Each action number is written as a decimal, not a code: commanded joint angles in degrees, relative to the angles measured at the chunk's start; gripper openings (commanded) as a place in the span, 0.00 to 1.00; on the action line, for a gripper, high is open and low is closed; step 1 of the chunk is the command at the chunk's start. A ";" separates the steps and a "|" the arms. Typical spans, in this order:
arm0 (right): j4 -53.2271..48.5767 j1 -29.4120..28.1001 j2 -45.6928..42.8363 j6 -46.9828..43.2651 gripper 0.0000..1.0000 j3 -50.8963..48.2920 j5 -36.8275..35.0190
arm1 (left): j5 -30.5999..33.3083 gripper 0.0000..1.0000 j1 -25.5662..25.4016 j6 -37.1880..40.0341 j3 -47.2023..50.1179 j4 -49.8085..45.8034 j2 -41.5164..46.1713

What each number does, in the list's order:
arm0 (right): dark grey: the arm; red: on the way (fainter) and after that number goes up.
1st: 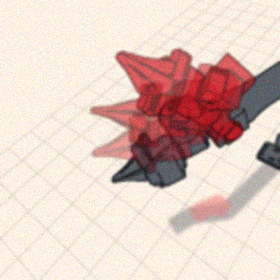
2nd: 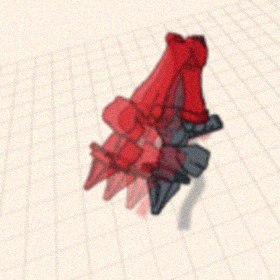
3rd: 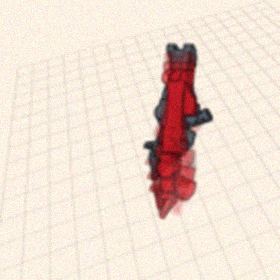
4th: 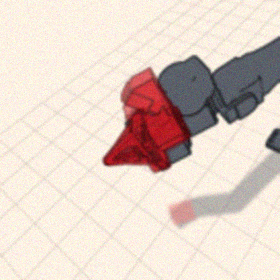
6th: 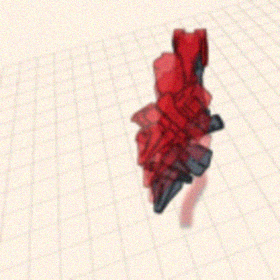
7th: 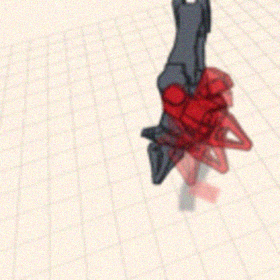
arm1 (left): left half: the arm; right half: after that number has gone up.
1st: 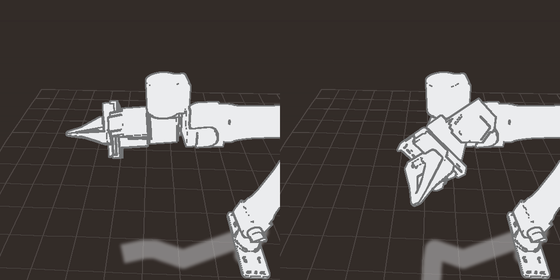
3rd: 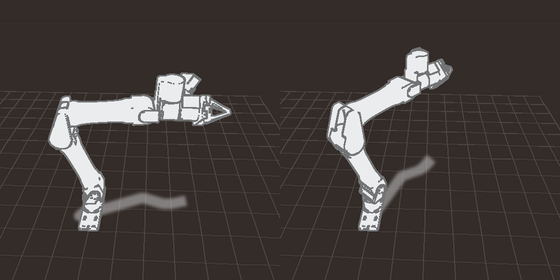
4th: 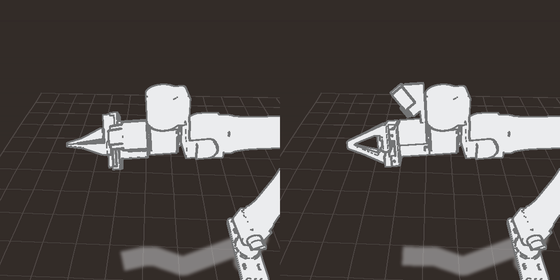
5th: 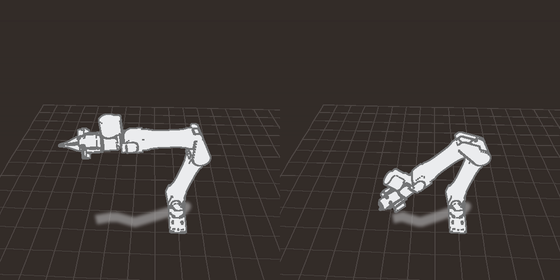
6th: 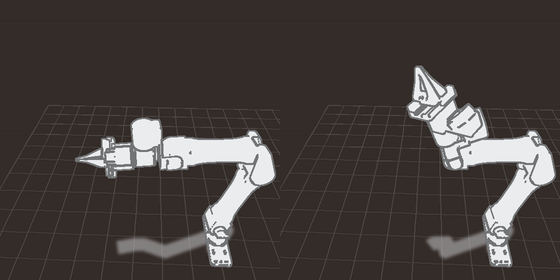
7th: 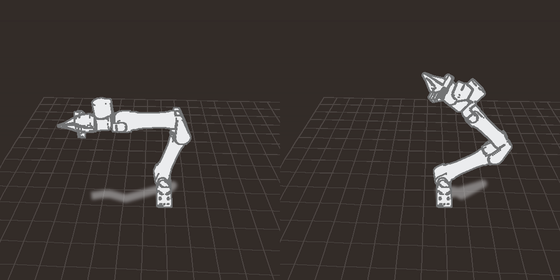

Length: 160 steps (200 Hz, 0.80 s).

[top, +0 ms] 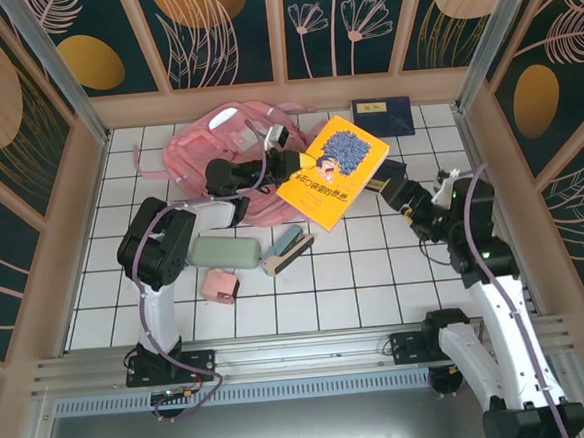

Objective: Pack the student bag

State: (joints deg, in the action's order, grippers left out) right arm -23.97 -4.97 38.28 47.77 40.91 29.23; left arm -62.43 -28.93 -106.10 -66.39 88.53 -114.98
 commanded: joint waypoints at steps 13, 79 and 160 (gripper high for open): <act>28.85 -0.73 -5.91 13.05 0.99 -10.38 10.44 | 3.49 0.00 0.10 1.51 -0.95 9.34 4.13; 53.56 -5.43 -7.14 19.89 0.99 -20.19 6.18 | 6.61 0.00 -0.01 -0.54 -0.79 8.54 5.25; 67.71 -12.05 5.21 19.02 0.99 -17.60 2.44 | 7.81 0.00 -1.42 -1.30 -2.25 6.40 5.94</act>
State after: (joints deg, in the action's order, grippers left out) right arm 35.70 -15.31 40.93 67.00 20.62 33.39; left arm -57.23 -29.32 -106.83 -66.28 88.53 -112.36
